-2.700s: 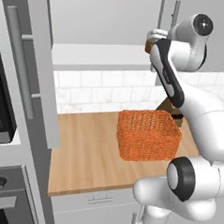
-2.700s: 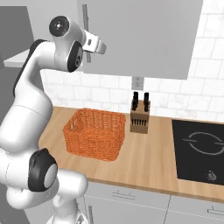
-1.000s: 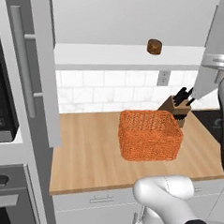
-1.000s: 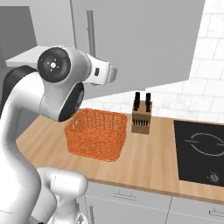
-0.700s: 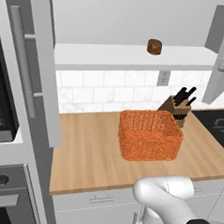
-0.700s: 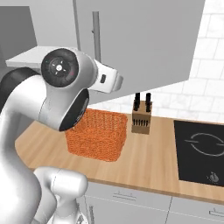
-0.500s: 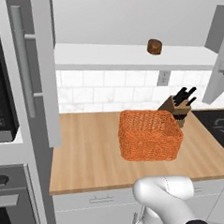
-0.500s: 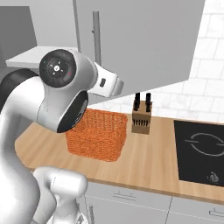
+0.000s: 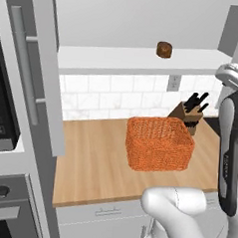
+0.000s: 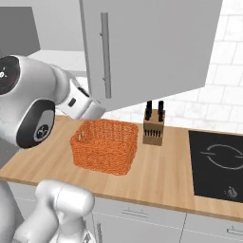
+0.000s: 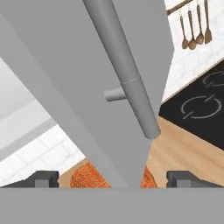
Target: Open the cabinet, pick up the bread from the cabinet and place it in the basket. Then move the basket to the dining counter.
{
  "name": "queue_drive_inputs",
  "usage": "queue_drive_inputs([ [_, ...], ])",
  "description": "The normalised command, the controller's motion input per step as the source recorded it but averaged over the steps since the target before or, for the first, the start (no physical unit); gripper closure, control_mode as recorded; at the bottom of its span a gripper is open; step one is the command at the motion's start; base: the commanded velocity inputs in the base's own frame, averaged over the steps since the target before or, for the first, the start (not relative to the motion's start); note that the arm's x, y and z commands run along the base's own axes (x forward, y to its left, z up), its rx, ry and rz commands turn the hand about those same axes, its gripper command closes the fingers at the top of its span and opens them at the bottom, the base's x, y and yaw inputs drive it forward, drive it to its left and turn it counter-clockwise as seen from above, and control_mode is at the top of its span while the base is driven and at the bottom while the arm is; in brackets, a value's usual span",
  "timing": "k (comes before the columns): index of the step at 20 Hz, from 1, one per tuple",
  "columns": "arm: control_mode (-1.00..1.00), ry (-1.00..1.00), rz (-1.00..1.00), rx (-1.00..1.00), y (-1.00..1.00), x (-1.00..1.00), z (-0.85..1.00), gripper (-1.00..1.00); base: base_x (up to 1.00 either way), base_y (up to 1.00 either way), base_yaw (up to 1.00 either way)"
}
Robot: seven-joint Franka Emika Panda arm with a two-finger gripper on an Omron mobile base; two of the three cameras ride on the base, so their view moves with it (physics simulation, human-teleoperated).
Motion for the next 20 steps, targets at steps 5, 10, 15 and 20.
queue_drive_inputs([
  [5, -1.00, 0.04, -0.40, 0.20, 0.89, 0.16, 0.02, -1.00, 0.00, 0.00, 0.00],
  [10, -1.00, -0.03, -0.38, 0.17, 0.50, 0.90, 0.00, -1.00, 0.00, 0.00, 0.00],
  [15, -1.00, -0.25, -0.40, 0.27, -0.03, 0.60, 0.00, -1.00, 0.00, 0.00, 0.00],
  [20, -1.00, -0.31, -0.43, 0.28, -0.40, 0.48, 0.00, -1.00, 0.00, 0.00, 0.00],
])
